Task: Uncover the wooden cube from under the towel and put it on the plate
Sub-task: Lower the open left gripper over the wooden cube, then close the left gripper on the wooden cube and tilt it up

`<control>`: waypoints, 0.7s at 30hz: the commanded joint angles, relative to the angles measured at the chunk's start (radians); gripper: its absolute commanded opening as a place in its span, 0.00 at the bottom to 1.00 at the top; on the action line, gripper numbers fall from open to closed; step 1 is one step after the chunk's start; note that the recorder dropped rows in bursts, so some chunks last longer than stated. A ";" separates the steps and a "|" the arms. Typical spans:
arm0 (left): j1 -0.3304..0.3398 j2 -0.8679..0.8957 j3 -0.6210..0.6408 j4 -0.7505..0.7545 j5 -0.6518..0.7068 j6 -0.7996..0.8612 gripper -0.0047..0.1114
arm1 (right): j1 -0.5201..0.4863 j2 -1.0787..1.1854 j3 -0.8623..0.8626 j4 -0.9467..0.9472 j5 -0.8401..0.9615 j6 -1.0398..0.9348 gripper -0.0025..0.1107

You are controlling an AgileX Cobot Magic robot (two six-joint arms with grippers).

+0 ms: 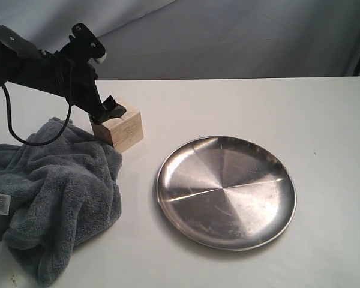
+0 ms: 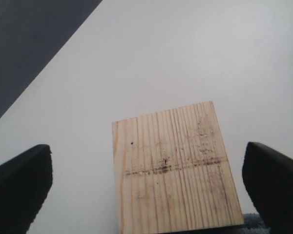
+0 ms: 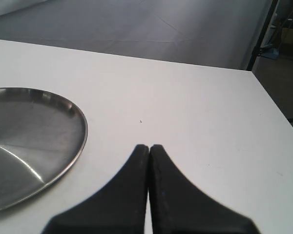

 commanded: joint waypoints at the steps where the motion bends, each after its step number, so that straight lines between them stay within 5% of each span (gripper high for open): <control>1: 0.000 -0.003 -0.004 -0.005 -0.004 -0.002 0.94 | -0.009 -0.006 0.002 -0.004 -0.001 -0.004 0.02; 21: -0.004 0.007 -0.004 -0.028 0.001 -0.082 0.94 | -0.009 -0.006 0.002 -0.004 -0.001 -0.004 0.02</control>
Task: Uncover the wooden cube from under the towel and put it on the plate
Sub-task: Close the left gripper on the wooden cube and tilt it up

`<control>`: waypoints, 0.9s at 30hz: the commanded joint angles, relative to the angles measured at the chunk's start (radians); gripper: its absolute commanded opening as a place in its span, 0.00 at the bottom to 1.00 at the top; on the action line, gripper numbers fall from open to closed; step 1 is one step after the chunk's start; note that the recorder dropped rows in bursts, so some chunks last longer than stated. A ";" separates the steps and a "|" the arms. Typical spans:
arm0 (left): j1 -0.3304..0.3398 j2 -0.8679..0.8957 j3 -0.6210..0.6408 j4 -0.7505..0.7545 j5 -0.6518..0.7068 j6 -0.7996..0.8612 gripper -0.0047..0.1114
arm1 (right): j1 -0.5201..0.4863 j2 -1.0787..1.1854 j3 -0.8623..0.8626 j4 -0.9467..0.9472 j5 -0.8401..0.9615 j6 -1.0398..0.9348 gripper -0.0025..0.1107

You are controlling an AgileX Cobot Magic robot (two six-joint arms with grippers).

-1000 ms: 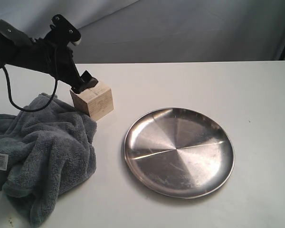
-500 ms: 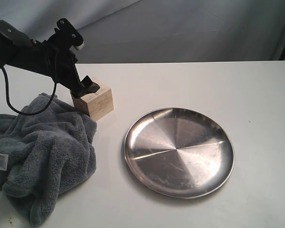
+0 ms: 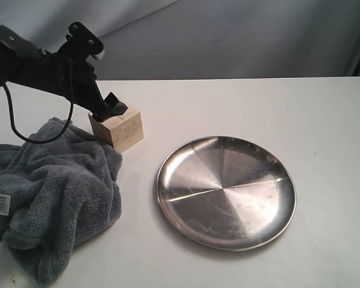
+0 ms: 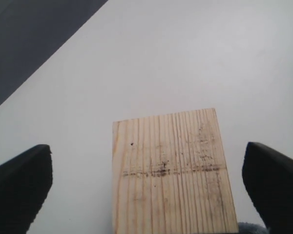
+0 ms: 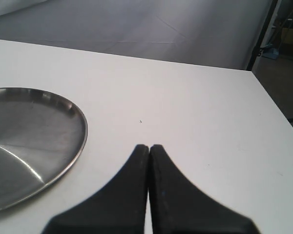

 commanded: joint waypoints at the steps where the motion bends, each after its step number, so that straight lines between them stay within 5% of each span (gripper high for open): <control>1: -0.004 0.014 -0.004 -0.016 0.005 -0.007 0.94 | -0.009 -0.006 0.002 -0.004 -0.001 -0.004 0.02; 11: -0.028 0.086 -0.007 -0.016 -0.075 -0.001 0.94 | -0.009 -0.006 0.002 -0.004 -0.001 -0.004 0.02; 27: -0.034 0.130 -0.085 -0.016 0.010 -0.158 0.94 | -0.009 -0.006 0.002 -0.004 -0.001 -0.004 0.02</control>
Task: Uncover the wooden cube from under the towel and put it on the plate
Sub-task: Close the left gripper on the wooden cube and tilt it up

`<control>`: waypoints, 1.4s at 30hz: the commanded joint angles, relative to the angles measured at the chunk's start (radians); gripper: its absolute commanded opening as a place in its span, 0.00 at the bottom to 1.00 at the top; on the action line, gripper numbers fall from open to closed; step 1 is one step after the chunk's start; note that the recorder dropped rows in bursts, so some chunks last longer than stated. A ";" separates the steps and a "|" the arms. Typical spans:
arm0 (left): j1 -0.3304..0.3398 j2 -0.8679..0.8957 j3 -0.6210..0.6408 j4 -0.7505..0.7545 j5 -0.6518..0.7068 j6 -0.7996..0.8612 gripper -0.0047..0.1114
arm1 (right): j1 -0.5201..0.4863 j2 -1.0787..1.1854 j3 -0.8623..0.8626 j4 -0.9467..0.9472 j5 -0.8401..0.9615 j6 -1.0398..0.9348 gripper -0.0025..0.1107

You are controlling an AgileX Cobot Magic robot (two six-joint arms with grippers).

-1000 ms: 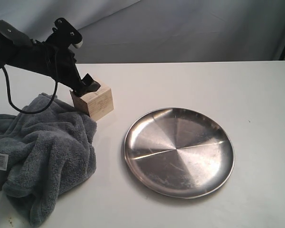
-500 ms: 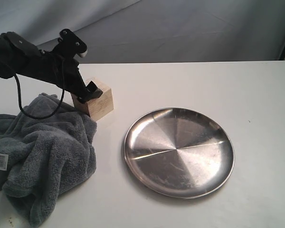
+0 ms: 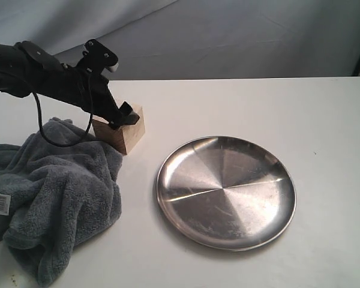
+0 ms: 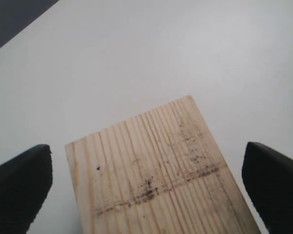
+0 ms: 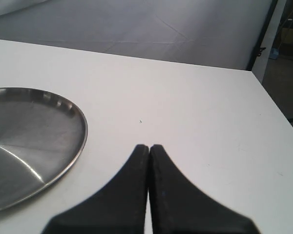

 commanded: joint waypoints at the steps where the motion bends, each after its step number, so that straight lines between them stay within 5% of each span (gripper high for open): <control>1: -0.009 -0.007 -0.005 -0.001 0.006 -0.108 0.94 | -0.009 -0.006 0.002 -0.004 -0.001 -0.004 0.02; 42: -0.037 0.078 -0.005 0.003 -0.102 -0.163 0.89 | -0.009 -0.006 0.002 -0.004 -0.001 -0.004 0.02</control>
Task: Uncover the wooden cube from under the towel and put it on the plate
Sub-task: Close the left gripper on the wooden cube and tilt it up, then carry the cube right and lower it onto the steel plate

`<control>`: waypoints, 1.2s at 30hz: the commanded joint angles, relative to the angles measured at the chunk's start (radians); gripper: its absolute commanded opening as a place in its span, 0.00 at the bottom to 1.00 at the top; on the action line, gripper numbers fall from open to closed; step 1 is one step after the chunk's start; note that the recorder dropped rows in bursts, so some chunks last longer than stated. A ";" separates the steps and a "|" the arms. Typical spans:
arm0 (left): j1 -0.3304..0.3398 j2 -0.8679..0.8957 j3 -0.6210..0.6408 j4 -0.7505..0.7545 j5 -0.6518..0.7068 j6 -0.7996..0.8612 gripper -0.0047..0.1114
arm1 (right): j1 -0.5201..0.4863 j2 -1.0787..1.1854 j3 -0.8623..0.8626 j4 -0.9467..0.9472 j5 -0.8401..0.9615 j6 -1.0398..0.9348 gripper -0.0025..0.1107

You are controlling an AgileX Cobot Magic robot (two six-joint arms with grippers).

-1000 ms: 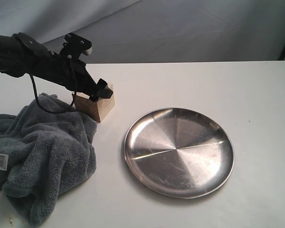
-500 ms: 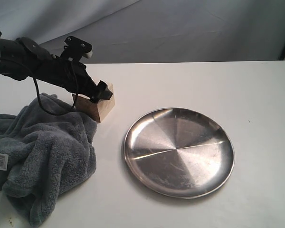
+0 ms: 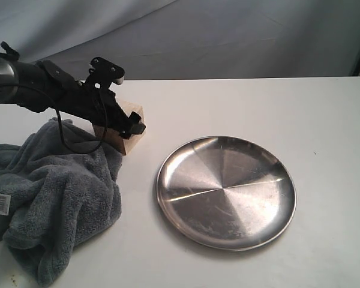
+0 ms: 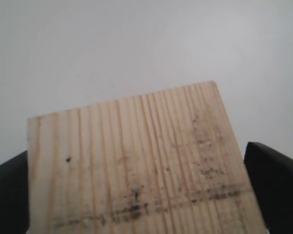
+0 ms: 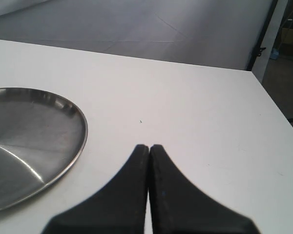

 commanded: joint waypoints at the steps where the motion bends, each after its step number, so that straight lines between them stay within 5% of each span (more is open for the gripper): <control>1: -0.005 -0.007 -0.004 -0.001 -0.013 -0.009 0.79 | -0.009 -0.006 0.002 -0.004 -0.001 -0.004 0.02; 4: -0.005 -0.007 -0.004 -0.001 -0.013 -0.009 0.37 | -0.009 -0.006 0.002 -0.004 -0.001 -0.004 0.02; 5: -0.005 -0.007 -0.004 -0.001 -0.013 -0.009 0.12 | -0.009 -0.006 0.002 -0.004 -0.001 -0.004 0.02; 6: -0.005 -0.007 -0.004 -0.001 -0.013 -0.004 0.04 | -0.009 -0.006 0.002 -0.004 -0.001 -0.004 0.02; 12: -0.005 -0.081 -0.004 0.002 0.010 -0.004 0.04 | -0.009 -0.006 0.002 -0.004 -0.001 -0.004 0.02; 25: -0.024 -0.404 -0.004 0.066 0.548 0.009 0.04 | -0.009 -0.006 0.002 -0.004 -0.001 -0.004 0.02; 30: -0.124 -0.412 0.000 0.066 0.666 0.135 0.04 | -0.009 -0.006 0.002 -0.004 -0.001 -0.004 0.02; 36: -0.297 -0.400 0.032 0.066 0.504 0.236 0.04 | -0.009 -0.006 0.002 -0.004 -0.001 -0.002 0.02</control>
